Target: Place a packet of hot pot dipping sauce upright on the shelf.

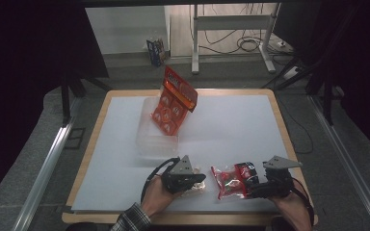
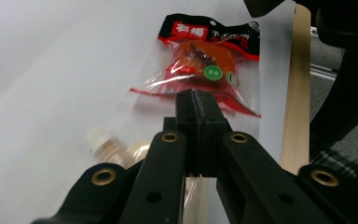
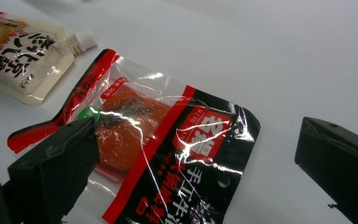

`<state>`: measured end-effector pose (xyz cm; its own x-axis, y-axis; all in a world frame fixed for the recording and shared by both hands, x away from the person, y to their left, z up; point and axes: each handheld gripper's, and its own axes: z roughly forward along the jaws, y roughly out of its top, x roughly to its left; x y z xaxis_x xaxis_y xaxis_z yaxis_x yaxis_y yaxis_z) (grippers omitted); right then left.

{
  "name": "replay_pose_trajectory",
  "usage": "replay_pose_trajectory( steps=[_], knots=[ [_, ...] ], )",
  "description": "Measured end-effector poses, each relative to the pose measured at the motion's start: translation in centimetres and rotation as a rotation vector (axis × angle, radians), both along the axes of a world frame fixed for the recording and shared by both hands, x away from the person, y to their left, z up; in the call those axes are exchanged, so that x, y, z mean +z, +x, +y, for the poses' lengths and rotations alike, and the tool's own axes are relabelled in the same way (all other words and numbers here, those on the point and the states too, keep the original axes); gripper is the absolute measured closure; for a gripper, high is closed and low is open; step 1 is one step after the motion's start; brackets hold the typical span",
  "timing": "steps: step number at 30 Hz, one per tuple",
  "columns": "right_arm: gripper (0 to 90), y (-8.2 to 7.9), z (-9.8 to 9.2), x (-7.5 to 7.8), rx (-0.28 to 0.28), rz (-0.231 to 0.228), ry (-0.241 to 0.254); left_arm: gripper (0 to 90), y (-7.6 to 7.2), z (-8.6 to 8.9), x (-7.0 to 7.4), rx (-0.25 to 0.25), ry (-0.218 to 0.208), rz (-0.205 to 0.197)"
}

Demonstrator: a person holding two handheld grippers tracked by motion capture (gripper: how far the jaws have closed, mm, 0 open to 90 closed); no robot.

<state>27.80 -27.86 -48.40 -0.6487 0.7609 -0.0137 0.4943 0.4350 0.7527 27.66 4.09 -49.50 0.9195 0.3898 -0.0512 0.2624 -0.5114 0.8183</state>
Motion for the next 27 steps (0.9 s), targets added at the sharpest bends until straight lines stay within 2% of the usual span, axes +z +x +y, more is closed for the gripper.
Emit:
replay_pose_trajectory(
  steps=[1, 6, 12, 13, 15, 18, 19, 20, 22, 24, 25, 27],
  knots=[
    [0.0, 0.0, -0.1, -0.1, -0.004, 0.012, -0.003, 90.0, 0.2, -0.7, -0.1, -0.009, 0.008, -0.006],
    [0.0, -0.1, -0.2, -0.4, -0.015, 0.046, -0.027, 89.9, 0.8, -2.4, -0.5, -0.019, -0.006, 0.003],
    [0.0, -0.3, -0.3, -0.1, -0.004, 0.041, -0.019, 89.9, 1.5, -4.4, -1.4, -0.028, 0.019, 0.010],
    [0.0, -0.4, -0.3, -0.1, -0.001, 0.042, -0.016, 89.9, 1.6, -4.6, -1.5, -0.025, 0.013, 0.017],
    [0.0, -0.4, -0.3, -0.1, 0.000, 0.042, -0.020, 89.9, 1.9, -5.0, -1.8, -0.032, 0.026, 0.026],
    [0.0, -0.3, -0.2, -0.2, -0.003, 0.063, -0.034, 89.9, 1.9, -5.3, -2.1, -0.034, 0.028, 0.037],
    [0.0, -0.4, -0.2, -0.3, -0.003, 0.070, -0.037, 89.9, 1.9, -5.6, -2.4, -0.041, 0.052, 0.038],
    [0.0, -0.4, -0.2, -0.3, -0.003, 0.070, -0.037, 89.9, 1.9, -5.6, -2.4, -0.041, 0.052, 0.038],
    [0.4, -0.4, 0.0, -0.4, -0.004, 0.080, -0.049, 90.0, 1.9, -5.8, -2.7, -0.051, 0.106, 0.035],
    [1.5, -0.4, -0.1, -0.2, -0.008, 0.078, -0.039, 90.0, 1.9, -5.8, -2.8, -0.049, 0.120, 0.035],
    [2.2, -0.4, -0.2, -0.1, -0.009, 0.074, -0.033, 90.0, 1.9, -5.8, -3.1, -0.049, 0.158, 0.027],
    [2.6, -0.4, -0.3, 0.0, -0.013, 0.070, -0.025, 90.0, 1.8, -5.7, -3.2, -0.044, 0.153, 0.034]
  ],
)
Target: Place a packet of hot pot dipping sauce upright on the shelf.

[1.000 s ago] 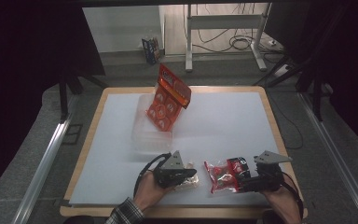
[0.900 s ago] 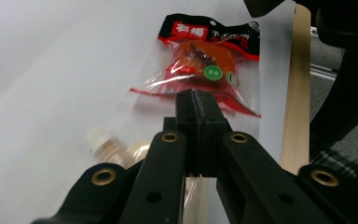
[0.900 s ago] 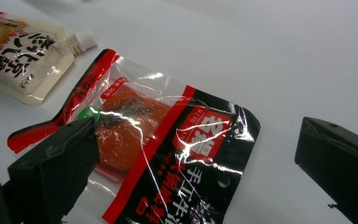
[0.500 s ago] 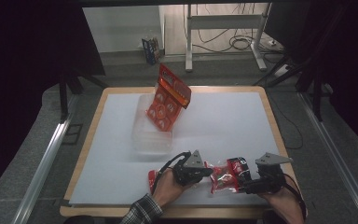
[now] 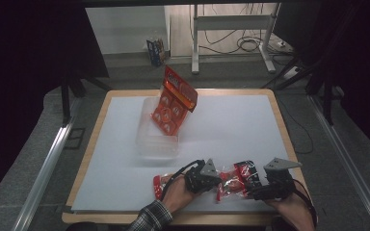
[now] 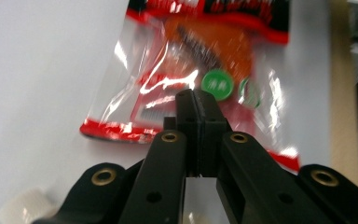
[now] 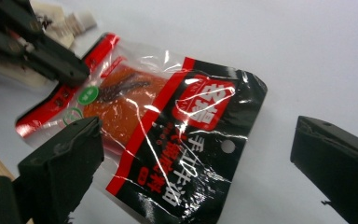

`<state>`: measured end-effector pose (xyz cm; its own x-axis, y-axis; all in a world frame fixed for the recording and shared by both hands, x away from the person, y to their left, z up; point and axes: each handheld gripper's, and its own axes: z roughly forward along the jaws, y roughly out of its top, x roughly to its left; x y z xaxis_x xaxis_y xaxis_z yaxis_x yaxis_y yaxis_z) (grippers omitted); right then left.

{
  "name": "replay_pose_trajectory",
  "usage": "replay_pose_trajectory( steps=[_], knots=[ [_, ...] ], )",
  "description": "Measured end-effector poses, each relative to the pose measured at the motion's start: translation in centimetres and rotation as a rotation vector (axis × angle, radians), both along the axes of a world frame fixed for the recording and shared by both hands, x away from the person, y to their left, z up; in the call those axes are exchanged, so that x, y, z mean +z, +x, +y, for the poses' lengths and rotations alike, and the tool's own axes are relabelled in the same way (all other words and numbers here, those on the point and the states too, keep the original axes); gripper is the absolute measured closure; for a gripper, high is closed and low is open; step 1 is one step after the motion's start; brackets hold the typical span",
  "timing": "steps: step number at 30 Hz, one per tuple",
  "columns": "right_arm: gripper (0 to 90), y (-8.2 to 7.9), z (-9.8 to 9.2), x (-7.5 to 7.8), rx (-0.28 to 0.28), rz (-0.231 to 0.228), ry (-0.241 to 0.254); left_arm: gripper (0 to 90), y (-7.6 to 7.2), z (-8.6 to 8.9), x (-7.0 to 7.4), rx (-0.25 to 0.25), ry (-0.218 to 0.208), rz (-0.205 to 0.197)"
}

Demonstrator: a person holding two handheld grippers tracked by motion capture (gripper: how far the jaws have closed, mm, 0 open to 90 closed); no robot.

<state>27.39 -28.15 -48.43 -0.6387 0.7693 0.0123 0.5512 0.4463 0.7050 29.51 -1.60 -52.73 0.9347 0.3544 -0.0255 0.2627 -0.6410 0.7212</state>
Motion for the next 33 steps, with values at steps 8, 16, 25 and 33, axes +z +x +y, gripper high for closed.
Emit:
replay_pose_trajectory(
  steps=[8, 16, 25, 33],
  knots=[
    [5.2, 0.1, -0.2, 0.0, -0.006, 0.048, 0.041, 90.0, -0.1, 0.2, -0.1, 0.004, 0.062, 0.008],
    [7.8, 0.5, -0.1, -0.7, 0.001, 0.118, 0.066, 90.0, -0.2, 0.2, -0.1, 0.012, 0.057, 0.016],
    [15.1, 1.0, 1.2, -1.8, 0.076, 0.200, 0.125, 90.0, -0.2, 0.2, -0.1, 0.010, 0.066, 0.018],
    [32.3, 1.2, 2.3, -1.2, 0.115, 0.193, 0.190, 90.0, -0.3, 0.2, -0.1, 0.018, 0.063, 0.018]
  ],
)
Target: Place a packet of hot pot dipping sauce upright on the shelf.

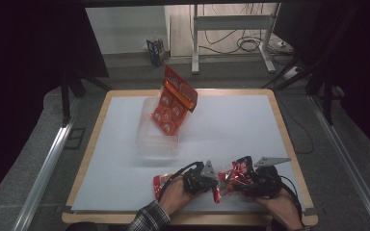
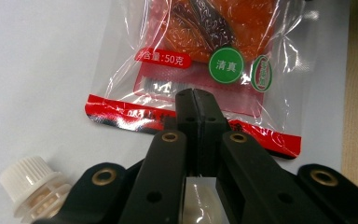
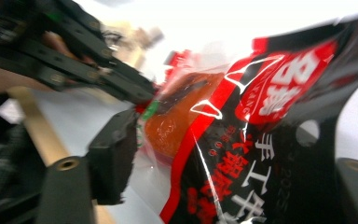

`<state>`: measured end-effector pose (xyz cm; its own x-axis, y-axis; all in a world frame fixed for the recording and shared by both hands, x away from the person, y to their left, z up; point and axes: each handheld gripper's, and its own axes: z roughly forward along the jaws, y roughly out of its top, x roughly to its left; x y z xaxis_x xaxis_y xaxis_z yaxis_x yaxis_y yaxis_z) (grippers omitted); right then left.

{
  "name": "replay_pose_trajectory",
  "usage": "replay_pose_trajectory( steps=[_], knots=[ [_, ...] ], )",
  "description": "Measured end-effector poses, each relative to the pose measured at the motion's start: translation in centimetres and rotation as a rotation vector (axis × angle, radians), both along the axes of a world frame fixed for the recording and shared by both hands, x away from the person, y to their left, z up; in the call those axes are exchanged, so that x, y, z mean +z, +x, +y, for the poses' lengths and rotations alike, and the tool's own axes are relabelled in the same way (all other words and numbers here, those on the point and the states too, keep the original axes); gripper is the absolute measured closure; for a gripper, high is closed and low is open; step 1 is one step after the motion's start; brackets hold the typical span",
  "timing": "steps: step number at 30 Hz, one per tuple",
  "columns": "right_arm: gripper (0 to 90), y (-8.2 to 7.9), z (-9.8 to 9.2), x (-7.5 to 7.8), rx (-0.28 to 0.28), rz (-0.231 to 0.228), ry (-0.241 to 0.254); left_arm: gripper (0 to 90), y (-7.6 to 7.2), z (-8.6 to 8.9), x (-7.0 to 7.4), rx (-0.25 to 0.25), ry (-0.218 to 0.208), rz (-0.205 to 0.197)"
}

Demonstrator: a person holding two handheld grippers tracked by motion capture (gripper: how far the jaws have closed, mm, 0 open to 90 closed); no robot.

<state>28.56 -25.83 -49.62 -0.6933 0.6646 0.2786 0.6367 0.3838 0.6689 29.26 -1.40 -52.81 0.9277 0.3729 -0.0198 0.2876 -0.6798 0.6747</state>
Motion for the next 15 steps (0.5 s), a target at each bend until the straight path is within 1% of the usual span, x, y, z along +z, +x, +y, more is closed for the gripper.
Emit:
replay_pose_trajectory(
  steps=[1, 2, 3, 4, 5, 6, 7, 8, 9, 10, 11, 12, 13, 14, 15],
  knots=[
    [38.3, 0.2, 0.3, -0.2, 0.033, 0.061, 0.084, 90.0, 0.0, 0.0, 0.0, -0.002, 0.001, 0.002],
    [39.2, 0.3, 0.6, -0.4, 0.038, 0.077, 0.097, 90.0, 0.0, 0.1, 0.0, -0.003, 0.001, 0.002],
    [39.2, 0.3, 0.6, -0.4, 0.038, 0.077, 0.097, 90.0, 0.0, 0.1, 0.0, -0.003, 0.001, 0.002],
    [41.4, 0.2, 1.0, -0.4, 0.042, 0.071, 0.077, 90.0, 0.0, 0.1, 0.0, -0.002, -0.004, 0.002],
    [44.6, 0.1, 1.5, -0.3, 0.048, 0.037, 0.029, 90.0, 0.0, 0.2, 0.0, -0.001, -0.005, 0.004],
    [49.7, 0.1, 1.9, 0.0, 0.041, 0.011, 0.011, 90.0, 0.0, 0.2, 0.0, 0.000, -0.006, 0.005],
    [49.7, 0.1, 1.9, 0.0, 0.041, 0.011, 0.011, 90.0, 0.0, 0.2, 0.0, 0.000, -0.004, 0.006],
    [52.7, 0.1, 1.9, 0.1, 0.034, 0.001, 0.009, 90.0, 0.0, 0.2, 0.0, 0.004, -0.005, 0.010],
    [55.7, 0.2, 1.8, 0.2, 0.025, -0.003, 0.011, 90.0, 0.0, 0.3, 0.0, 0.001, -0.004, 0.007],
    [61.5, 0.4, 1.6, 0.4, 0.011, 0.011, 0.047, 90.0, 0.0, 0.4, 0.1, 0.003, -0.004, 0.005],
    [64.3, 0.5, 1.5, 0.4, 0.008, 0.025, 0.072, 90.0, 0.0, 0.4, 0.1, 0.003, -0.004, 0.005],
    [66.6, 0.6, 1.4, 0.5, 0.009, 0.025, 0.086, 90.0, -0.2, 0.6, 0.3, 0.006, -0.015, 0.005],
    [66.6, 0.6, 1.4, 0.5, 0.009, 0.025, 0.086, 90.0, -0.2, 0.6, 0.3, 0.006, -0.015, 0.005],
    [69.3, 0.6, 1.5, 0.8, 0.019, 0.014, 0.100, 89.7, -0.4, 0.8, 0.5, 0.012, -0.029, -0.003],
    [69.9, 0.5, 1.5, 1.0, 0.024, 0.001, 0.097, 87.9, -0.4, 0.8, 0.5, 0.012, -0.029, -0.003]
  ],
)
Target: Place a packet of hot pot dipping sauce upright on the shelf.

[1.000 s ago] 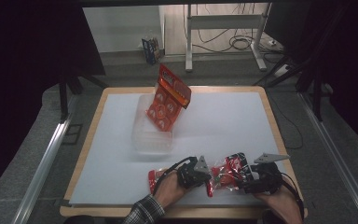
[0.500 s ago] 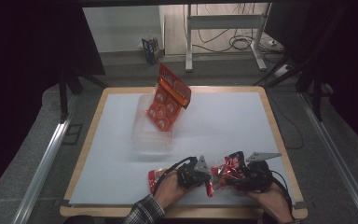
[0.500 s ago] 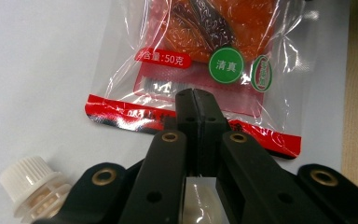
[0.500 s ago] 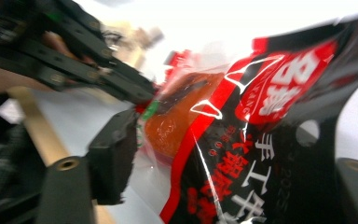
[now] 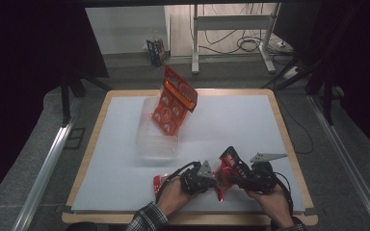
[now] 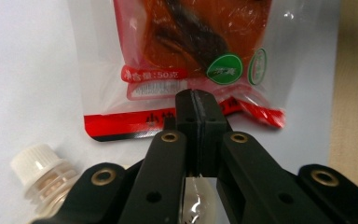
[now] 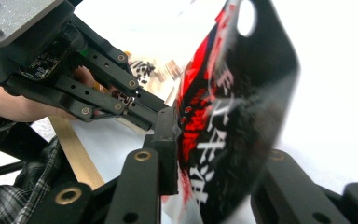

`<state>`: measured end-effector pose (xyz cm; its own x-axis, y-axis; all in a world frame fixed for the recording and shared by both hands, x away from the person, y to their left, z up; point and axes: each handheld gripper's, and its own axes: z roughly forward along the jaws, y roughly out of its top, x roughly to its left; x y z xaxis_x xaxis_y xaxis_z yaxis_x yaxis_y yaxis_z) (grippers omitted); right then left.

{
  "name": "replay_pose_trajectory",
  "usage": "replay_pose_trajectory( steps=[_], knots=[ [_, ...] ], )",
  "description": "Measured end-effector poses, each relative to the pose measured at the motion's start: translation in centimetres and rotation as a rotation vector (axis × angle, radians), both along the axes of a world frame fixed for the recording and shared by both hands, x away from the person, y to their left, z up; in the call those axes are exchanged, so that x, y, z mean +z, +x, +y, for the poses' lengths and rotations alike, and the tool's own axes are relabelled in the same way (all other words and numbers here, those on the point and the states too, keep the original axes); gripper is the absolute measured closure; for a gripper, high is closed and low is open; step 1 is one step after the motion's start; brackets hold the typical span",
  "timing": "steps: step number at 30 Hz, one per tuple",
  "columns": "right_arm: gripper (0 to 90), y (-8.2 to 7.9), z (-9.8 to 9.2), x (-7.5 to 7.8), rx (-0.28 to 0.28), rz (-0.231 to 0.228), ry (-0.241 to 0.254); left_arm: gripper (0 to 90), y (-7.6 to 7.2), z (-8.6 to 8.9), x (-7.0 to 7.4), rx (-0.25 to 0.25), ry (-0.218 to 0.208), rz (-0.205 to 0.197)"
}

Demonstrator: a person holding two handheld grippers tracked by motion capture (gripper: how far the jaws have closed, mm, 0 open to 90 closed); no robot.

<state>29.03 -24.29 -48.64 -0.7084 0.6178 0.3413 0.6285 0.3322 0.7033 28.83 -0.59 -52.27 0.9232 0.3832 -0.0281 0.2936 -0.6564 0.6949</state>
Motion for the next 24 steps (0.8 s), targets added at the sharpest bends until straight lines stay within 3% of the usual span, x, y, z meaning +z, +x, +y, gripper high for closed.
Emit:
replay_pose_trajectory(
  steps=[6, 15, 24],
  knots=[
    [70.7, -0.4, 0.0, 1.3, -0.009, -0.070, -0.035, 75.2, -0.7, 1.0, 1.2, 0.024, -0.033, -0.036],
    [70.8, -0.3, -0.9, 2.2, -0.035, -0.101, -0.021, 57.2, -1.3, 2.9, 1.8, 0.056, -0.108, -0.022],
    [70.8, -0.2, -0.4, 3.7, -0.015, -0.162, -0.030, 39.2, -2.7, 5.8, 2.5, 0.081, -0.164, -0.014]
  ],
)
